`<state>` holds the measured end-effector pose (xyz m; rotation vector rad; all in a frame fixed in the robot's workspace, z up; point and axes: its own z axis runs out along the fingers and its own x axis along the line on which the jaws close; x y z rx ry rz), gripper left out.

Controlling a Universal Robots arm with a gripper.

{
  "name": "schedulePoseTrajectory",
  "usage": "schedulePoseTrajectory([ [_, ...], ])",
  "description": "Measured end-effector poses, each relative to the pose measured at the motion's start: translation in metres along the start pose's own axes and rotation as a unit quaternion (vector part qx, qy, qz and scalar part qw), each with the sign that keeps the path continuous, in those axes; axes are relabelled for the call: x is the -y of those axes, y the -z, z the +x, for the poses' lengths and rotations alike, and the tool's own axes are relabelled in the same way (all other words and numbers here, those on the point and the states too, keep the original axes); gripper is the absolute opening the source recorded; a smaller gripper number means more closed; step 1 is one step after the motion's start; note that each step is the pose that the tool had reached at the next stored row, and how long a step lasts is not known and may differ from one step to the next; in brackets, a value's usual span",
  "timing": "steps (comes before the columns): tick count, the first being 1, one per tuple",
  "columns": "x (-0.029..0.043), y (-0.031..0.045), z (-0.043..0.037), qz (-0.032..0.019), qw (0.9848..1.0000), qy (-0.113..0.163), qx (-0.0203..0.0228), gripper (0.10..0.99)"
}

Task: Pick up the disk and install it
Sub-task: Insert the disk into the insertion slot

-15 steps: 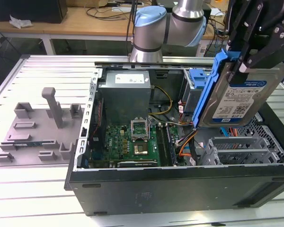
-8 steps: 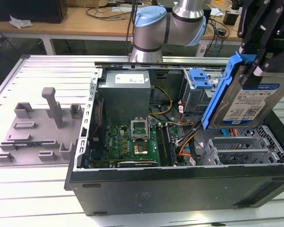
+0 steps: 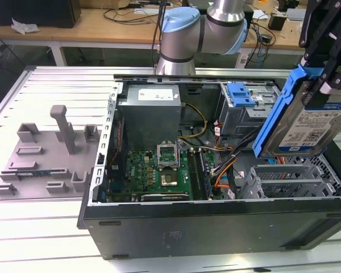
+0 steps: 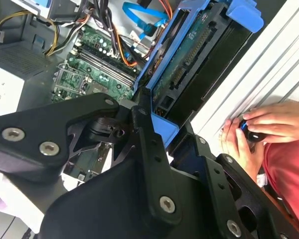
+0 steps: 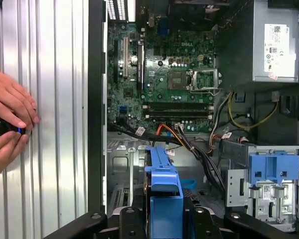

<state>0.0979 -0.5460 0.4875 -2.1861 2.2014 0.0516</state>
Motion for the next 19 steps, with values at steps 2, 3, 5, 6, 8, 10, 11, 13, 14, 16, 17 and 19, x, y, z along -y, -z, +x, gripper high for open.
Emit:
schedulePoseTrajectory([
  [2, 0.0030, -0.0002, 0.0006, 0.0000, 1.0000, 0.000, 0.0000, 0.365],
  [3, 0.0041, -0.0003, 0.0008, 0.0000, 1.0000, 0.000, 0.0000, 0.365],
  [5, 0.0056, -0.0005, 0.0010, 0.0000, 1.0000, 0.000, 0.0000, 0.365],
  [6, 0.0058, -0.0006, 0.0011, 0.0000, 1.0000, 0.000, 0.0000, 0.365],
  [8, 0.0065, -0.0006, 0.0014, 0.0000, 1.0000, 0.000, -0.0001, 0.365],
  [10, 0.0069, -0.0007, 0.0017, 0.0000, 1.0000, 0.000, 0.0000, 0.365],
  [11, 0.0070, -0.0007, 0.0017, 0.0000, 1.0000, 0.000, 0.0000, 0.365],
  [13, 0.0071, -0.0007, 0.0018, 0.0000, 1.0000, 0.000, 0.0000, 0.365],
  [14, 0.0071, -0.0008, 0.0020, 0.0000, 1.0000, 0.000, 0.0000, 0.365],
  [16, 0.0074, -0.0014, 0.0022, 0.0000, 1.0000, 0.000, -0.0001, 0.365],
  [17, 0.0076, -0.0016, 0.0023, 0.0000, 1.0000, 0.000, 0.0000, 0.365],
  [19, 0.0079, -0.0020, 0.0027, 0.0000, 1.0000, 0.000, 0.0000, 0.365],
])
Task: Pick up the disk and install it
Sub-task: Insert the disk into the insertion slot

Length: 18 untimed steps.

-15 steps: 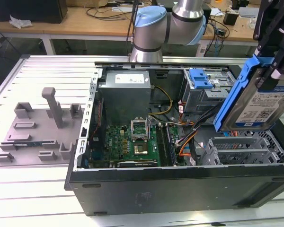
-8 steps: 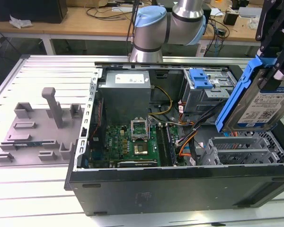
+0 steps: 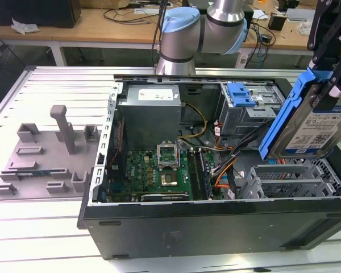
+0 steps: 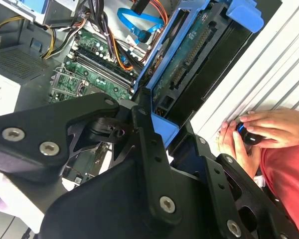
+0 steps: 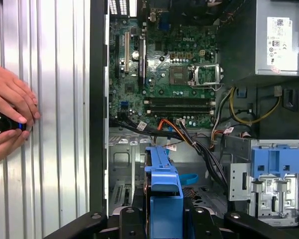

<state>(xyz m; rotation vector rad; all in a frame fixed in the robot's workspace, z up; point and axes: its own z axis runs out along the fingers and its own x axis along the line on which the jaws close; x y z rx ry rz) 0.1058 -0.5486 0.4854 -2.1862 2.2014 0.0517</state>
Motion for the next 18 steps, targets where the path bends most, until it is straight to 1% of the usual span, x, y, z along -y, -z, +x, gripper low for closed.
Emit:
schedulePoseTrajectory([
  [4, 0.0009, -0.0009, 0.0009, 0.0000, 1.0000, 0.000, -0.0001, 0.365],
  [12, 0.0018, -0.0051, 0.0030, 0.0000, 1.0000, 0.000, -0.0001, 0.365],
  [18, 0.0018, -0.0081, 0.0065, 0.0000, 1.0000, 0.000, 0.0000, 0.365],
])
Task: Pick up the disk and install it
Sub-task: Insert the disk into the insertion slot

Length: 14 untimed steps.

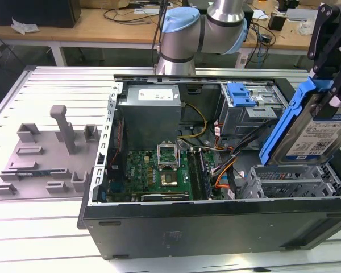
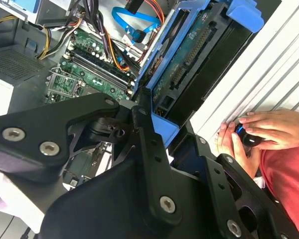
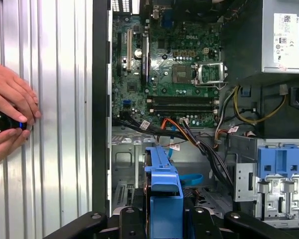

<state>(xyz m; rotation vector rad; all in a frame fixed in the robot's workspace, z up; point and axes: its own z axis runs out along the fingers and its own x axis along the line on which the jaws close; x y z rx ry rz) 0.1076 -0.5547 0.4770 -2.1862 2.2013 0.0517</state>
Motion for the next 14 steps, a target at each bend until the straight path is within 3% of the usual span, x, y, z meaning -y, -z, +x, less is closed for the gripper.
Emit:
schedulePoseTrajectory([
  [14, 0.0004, -0.0070, 0.0035, 0.0000, 1.0000, 0.000, 0.0000, 0.365],
])
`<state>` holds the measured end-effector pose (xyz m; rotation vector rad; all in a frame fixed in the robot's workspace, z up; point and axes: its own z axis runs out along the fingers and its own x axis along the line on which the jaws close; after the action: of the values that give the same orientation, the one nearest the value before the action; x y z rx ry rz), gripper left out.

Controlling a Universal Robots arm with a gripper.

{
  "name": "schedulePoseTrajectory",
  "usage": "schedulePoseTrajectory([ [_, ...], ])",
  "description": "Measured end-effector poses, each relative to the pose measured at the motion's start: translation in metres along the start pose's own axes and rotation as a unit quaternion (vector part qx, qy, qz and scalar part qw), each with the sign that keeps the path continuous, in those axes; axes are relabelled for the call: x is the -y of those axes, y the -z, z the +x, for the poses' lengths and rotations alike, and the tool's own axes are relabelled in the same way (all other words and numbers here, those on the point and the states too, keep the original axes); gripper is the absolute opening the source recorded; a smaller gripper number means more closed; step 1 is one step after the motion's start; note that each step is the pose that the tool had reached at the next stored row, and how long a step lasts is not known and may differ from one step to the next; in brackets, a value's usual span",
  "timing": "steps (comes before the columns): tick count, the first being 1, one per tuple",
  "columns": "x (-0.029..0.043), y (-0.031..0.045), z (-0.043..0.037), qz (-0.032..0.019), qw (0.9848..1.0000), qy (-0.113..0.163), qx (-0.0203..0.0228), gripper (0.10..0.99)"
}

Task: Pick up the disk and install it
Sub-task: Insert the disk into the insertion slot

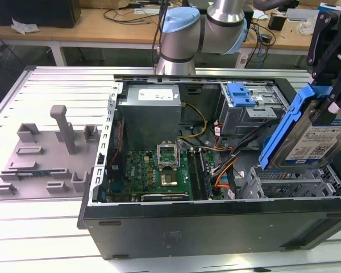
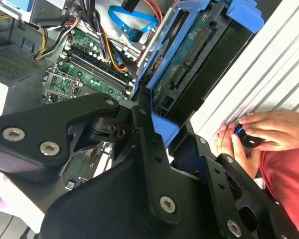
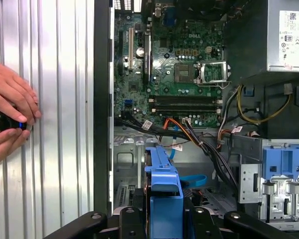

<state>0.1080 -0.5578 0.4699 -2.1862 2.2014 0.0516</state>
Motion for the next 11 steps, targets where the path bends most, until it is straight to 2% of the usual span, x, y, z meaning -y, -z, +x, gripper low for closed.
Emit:
schedulePoseTrajectory([
  [11, 0.0007, -0.0078, 0.0007, 0.0000, 1.0000, 0.000, 0.0000, 0.365],
])
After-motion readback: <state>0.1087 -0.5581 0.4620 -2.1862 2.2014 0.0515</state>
